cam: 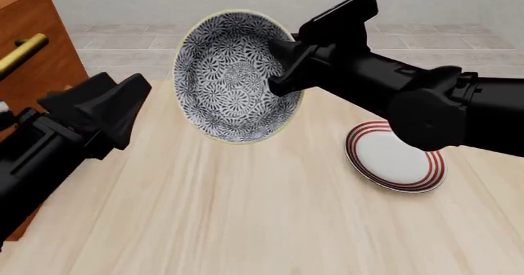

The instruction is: Put the bowl on top of the cabinet.

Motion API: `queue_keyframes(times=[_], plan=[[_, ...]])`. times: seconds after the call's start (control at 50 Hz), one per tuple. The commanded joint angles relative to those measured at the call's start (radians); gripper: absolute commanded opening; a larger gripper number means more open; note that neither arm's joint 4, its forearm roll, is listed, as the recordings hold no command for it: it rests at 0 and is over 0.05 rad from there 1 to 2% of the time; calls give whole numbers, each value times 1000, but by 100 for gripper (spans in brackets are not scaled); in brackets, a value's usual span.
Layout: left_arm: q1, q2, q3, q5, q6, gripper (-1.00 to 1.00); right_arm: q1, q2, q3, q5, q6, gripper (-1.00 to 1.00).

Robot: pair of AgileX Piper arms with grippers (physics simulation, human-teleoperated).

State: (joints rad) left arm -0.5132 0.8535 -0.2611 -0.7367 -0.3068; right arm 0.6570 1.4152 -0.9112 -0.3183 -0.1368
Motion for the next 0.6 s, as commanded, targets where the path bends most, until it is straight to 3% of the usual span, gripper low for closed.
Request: queue_keyframes(times=[0.02,0.6], plan=[[-12,73,-8,-52,-12,100,1,-17,-5,2,4,-100],[-34,174,-33,-137,-35,100,16,-40,11,4,7,-100]])
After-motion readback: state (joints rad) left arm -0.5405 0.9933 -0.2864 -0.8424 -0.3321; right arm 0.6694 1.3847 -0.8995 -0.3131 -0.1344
